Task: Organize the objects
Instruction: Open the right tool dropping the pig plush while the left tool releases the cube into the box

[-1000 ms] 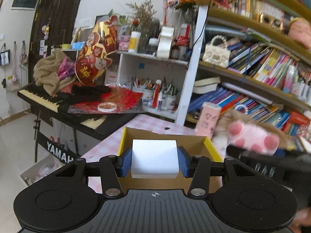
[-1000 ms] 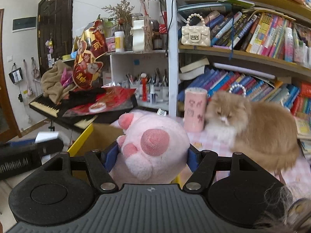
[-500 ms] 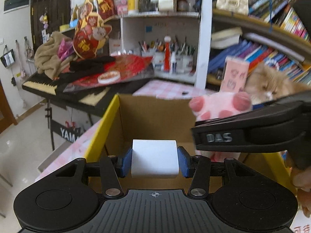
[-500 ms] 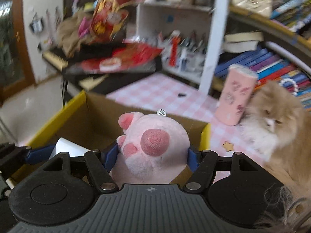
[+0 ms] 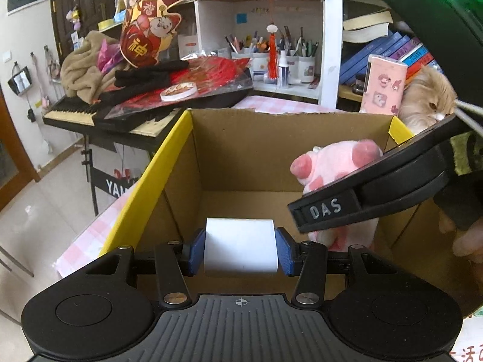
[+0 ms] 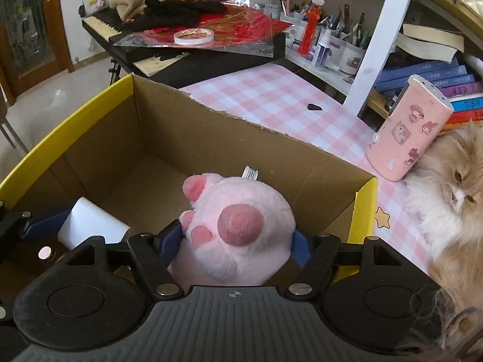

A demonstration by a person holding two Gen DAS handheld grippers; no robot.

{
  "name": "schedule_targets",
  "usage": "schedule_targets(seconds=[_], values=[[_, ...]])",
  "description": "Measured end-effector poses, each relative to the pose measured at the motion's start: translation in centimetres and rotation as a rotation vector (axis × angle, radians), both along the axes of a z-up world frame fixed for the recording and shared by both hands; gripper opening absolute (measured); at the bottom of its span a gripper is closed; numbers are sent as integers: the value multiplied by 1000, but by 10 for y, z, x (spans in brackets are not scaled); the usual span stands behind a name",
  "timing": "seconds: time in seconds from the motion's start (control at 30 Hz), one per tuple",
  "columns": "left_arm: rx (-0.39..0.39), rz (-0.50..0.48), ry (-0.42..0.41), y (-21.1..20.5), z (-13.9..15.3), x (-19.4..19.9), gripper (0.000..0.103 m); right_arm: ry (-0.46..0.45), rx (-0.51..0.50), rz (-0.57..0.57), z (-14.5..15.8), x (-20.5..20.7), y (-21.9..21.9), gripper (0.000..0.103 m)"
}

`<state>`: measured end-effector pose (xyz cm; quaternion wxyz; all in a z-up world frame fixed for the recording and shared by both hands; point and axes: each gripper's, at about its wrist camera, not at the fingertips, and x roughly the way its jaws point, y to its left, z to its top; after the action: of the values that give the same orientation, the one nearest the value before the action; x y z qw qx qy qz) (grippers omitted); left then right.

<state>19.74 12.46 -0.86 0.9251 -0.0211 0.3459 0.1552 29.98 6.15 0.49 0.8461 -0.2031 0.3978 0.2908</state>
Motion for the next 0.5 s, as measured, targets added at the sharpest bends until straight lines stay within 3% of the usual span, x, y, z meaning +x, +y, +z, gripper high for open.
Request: schedule_targets(seconds=[0.1,0.17,0.5], values=[[25,-16,-35,-2,6,-2,59,-12,24,-11,3,-1,-2,78],[40,-25,-66,-5,13,-5,72,-36,75,-24,11,-5,-7,81],[66,-55,-215,-8,52,-55,77,-144,312,-146,67,-49,-47,81]])
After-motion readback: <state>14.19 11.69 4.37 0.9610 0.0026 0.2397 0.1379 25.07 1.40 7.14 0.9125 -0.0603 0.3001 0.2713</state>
